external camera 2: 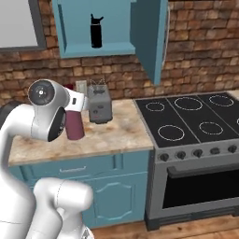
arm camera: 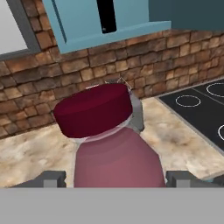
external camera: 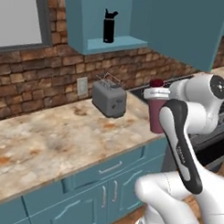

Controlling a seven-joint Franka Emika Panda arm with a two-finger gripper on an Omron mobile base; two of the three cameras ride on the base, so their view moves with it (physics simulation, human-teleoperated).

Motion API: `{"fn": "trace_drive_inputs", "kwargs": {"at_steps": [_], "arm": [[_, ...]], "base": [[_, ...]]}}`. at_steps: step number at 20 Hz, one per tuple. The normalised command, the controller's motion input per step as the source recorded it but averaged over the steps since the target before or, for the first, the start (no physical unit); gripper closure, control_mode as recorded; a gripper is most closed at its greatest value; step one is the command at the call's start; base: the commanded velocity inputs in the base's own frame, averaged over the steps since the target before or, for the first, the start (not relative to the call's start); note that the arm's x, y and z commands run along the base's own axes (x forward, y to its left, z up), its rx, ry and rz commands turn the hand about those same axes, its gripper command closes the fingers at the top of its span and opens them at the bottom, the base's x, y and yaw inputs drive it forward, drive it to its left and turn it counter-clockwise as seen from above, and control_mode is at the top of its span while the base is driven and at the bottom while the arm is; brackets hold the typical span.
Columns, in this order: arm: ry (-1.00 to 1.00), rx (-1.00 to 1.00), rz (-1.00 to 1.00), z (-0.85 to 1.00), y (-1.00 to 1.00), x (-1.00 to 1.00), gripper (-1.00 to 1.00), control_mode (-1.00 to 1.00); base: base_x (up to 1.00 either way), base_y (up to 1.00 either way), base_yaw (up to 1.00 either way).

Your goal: Pick the juice, water bottle from the counter and place them in the open cabinet.

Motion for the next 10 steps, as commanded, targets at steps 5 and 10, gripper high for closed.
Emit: {"fn": "trace_drive_inputs", "kwargs": {"at_steps": [5,10], "arm": [[0.0,0.0,0.0,0.0,0.0,0.0,1.0,1.0],[0.0,0.0,0.0,0.0,0.0,0.0,1.0,1.0]], "base": [[0.85,0.0,0.09],[0.58,-0.03,0.01]]}}
